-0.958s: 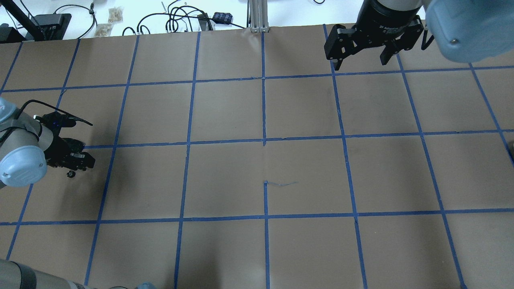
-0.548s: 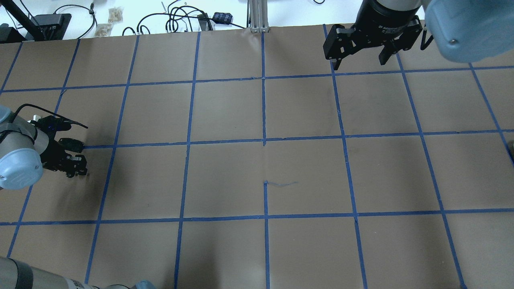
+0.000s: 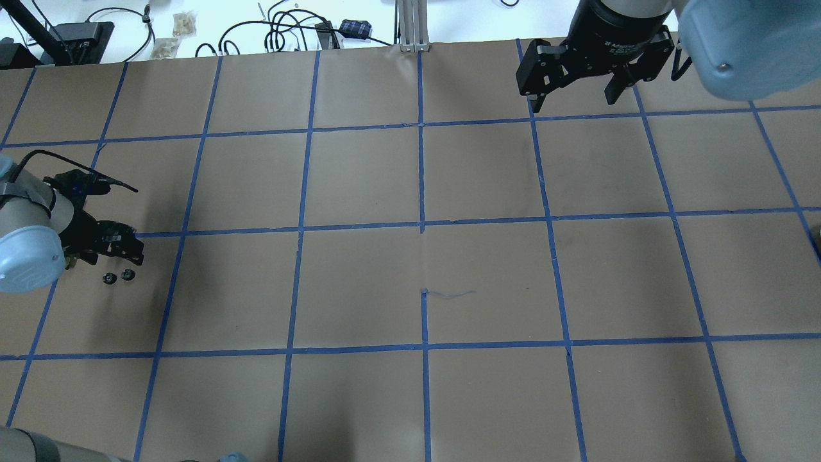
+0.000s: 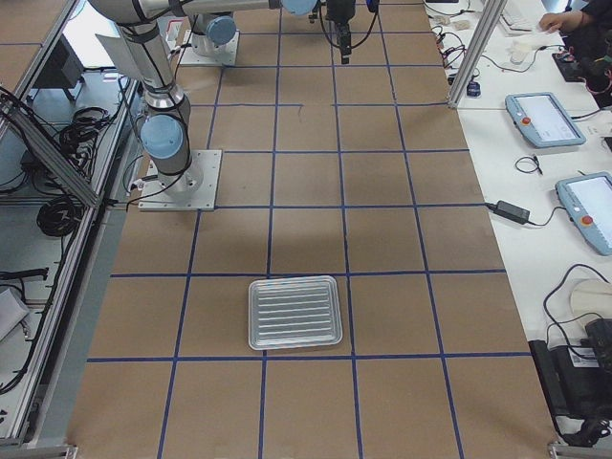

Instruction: Place bearing gear from tray to pile

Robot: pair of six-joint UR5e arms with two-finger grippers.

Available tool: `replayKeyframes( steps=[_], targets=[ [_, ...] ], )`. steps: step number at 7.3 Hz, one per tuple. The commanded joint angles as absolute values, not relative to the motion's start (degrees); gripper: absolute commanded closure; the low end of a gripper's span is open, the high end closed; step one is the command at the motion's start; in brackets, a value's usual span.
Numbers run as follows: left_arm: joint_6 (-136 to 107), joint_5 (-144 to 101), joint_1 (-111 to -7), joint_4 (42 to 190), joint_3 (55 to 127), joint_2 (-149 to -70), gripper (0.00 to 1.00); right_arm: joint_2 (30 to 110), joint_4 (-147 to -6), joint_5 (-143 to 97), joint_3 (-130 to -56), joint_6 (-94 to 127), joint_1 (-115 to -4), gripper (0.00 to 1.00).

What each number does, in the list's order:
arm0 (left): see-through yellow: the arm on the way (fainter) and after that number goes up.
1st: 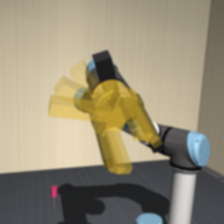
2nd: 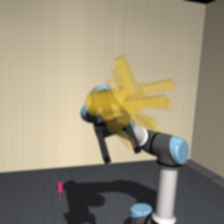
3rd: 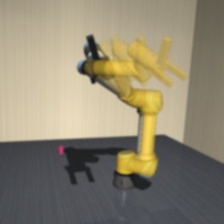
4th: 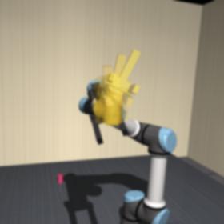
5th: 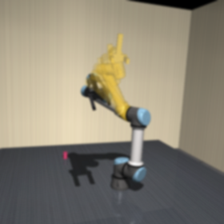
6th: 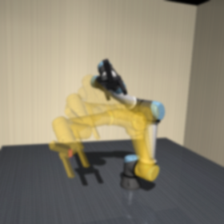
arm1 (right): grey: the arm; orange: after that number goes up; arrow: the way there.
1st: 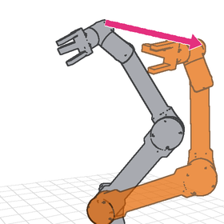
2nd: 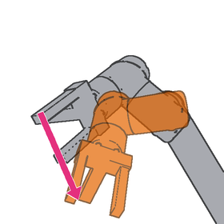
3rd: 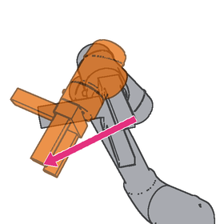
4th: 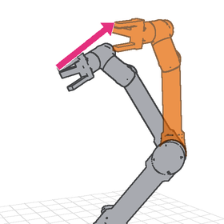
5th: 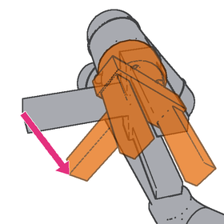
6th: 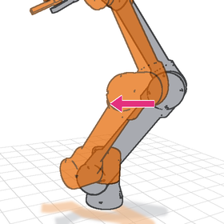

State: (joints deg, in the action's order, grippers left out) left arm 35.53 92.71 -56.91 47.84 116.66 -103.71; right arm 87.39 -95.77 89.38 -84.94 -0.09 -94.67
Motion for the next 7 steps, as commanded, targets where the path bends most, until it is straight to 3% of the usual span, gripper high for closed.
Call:
replayKeyframes(
  steps=[1,4,5,7],
  targets=[
    [23.2,92.6,-65.0,60.8,110.4,-97.7,0.00,87.4,-95.9,89.4,-84.9,-0.2,-94.7,0.00],
    [-1.5,92.2,-86.4,81.0,93.9,-91.9,0.00,87.5,-95.6,89.6,-85.0,-0.2,-94.7,0.00],
    [-4.5,92.8,-90.7,87.7,86.6,-92.7,0.00,87.5,-95.6,89.9,-84.9,-0.2,-94.7,0.00],
    [-6.8,92.6,-92.0,97.5,82.8,-89.4,0.00,87.6,-95.8,90.0,-85.2,-0.2,-94.7,0.00]
  ],
)
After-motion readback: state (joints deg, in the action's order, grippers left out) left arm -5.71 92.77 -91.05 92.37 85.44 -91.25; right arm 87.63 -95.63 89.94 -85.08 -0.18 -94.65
